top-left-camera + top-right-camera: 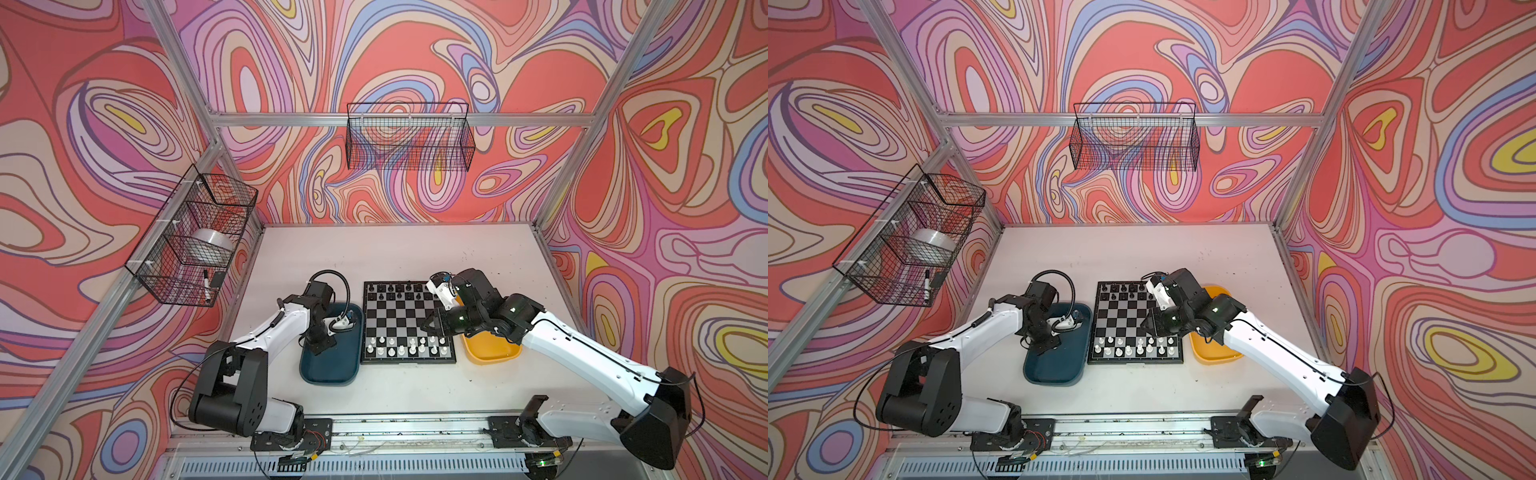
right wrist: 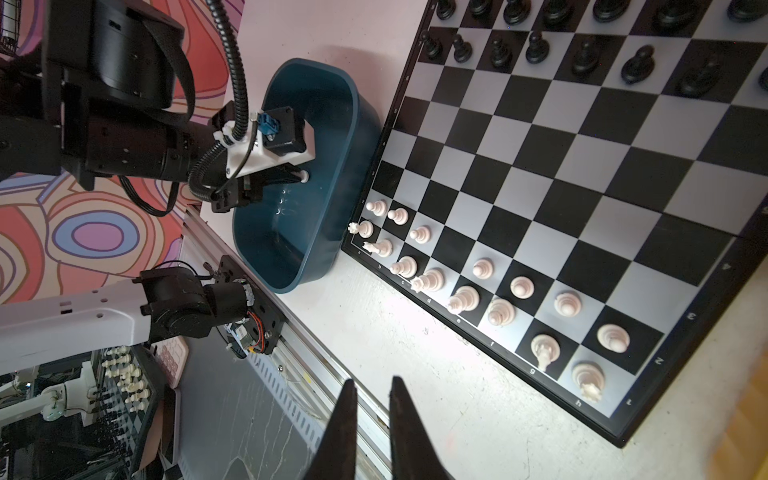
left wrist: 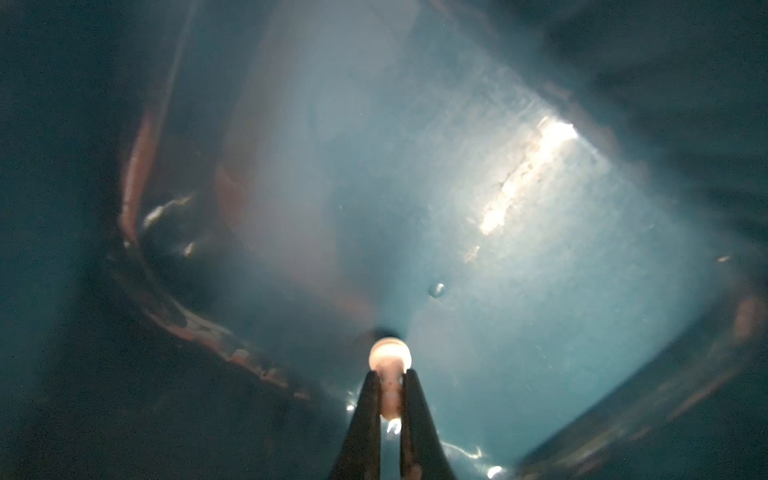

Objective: Set up the chess pieces on the board
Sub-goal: 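Lift the pawn and carry it over the board's near rank with the left gripper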

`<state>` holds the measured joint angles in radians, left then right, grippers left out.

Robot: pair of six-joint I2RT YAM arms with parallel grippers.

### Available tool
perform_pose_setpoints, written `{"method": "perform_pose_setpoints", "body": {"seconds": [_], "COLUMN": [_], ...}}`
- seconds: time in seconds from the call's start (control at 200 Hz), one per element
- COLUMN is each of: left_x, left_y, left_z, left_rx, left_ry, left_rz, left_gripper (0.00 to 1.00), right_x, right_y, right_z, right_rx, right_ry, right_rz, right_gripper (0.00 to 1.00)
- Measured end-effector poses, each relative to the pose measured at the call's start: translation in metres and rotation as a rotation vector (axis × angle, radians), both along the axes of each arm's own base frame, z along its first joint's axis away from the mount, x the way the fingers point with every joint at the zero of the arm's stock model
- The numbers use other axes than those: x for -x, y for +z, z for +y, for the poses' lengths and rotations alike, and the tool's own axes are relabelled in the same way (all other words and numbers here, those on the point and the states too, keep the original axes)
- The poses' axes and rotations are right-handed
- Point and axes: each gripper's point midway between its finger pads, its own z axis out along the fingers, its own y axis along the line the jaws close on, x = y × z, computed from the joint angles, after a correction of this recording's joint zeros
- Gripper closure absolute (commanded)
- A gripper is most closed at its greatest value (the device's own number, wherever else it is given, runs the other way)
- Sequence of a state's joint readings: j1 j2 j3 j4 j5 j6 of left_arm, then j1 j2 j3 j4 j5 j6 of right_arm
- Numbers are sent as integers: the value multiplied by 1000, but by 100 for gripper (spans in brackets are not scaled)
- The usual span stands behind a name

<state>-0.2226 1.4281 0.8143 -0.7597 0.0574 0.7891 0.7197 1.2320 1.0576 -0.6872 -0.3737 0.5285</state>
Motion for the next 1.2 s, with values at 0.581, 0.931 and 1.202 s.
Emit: {"method": "perform_pose_setpoints", "body": {"seconds": [0.581, 0.931, 1.202], "left_x": [-16, -16, -20], "left_y": [46, 69, 77], "left_z": [-46, -78, -107], "left_rx": [47, 72, 82], "left_ry": [-82, -138, -199], "left_rz": [-65, -88, -92], "left_gripper": [90, 90, 90], "right_x": [2, 7, 9], "right_y": [-8, -8, -7], "right_z": [-2, -8, -11], "right_rx": [14, 13, 16], "right_ry": [-2, -6, -10], "right_rz": [12, 7, 3], "right_gripper": [85, 84, 85]}}
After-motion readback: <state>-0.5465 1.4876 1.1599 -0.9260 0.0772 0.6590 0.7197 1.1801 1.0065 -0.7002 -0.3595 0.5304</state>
